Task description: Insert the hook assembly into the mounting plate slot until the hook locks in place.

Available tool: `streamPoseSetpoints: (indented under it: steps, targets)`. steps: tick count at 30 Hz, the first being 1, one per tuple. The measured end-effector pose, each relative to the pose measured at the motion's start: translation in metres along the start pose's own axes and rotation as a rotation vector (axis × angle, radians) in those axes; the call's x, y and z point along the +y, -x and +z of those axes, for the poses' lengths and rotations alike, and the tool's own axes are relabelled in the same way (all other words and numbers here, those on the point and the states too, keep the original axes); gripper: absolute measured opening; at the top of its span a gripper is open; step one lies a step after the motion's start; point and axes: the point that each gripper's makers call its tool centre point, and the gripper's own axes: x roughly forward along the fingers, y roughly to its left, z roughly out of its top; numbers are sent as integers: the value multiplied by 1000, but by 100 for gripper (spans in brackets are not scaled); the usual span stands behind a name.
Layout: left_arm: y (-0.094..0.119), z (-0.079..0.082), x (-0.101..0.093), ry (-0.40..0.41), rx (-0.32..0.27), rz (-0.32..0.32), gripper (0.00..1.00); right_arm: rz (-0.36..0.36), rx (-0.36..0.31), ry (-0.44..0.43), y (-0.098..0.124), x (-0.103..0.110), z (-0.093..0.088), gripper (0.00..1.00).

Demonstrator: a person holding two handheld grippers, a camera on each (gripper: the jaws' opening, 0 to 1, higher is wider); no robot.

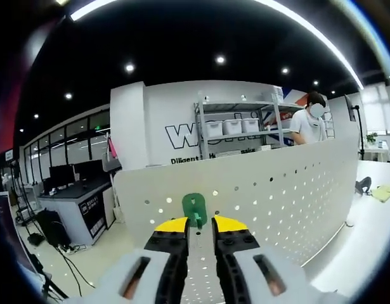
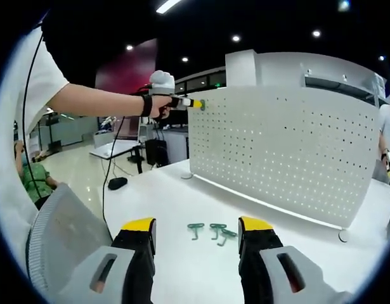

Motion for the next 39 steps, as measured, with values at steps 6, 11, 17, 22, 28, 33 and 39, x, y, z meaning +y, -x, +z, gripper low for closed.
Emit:
streamPoseSetpoints:
  steps: [6, 11, 17, 22, 28, 33, 39]
  targets:
    - [13, 0, -8, -6, -10, -19, 19, 19, -2, 6, -3, 3, 2, 53]
    - [25, -4, -21, -13, -11, -49, 23, 28, -1, 11, -3, 3, 2, 53]
    - [40, -8, -40, -18, -5, -83, 26, 44, 5, 31, -3, 4, 1, 53]
    - [53, -4, -49, 2, -16, -109, 29, 53, 1, 35, -2, 0, 2, 53]
    - [75, 1, -66, -4, -16, -152, 33, 61, -1, 45, -2, -2, 3, 53]
    - [91, 5, -78, 7, -32, -175, 38, 85, -6, 50, -5, 3, 5, 53]
    - [107, -1, -89, 1, -21, -198, 42, 117, 1, 71, -12, 14, 7, 53]
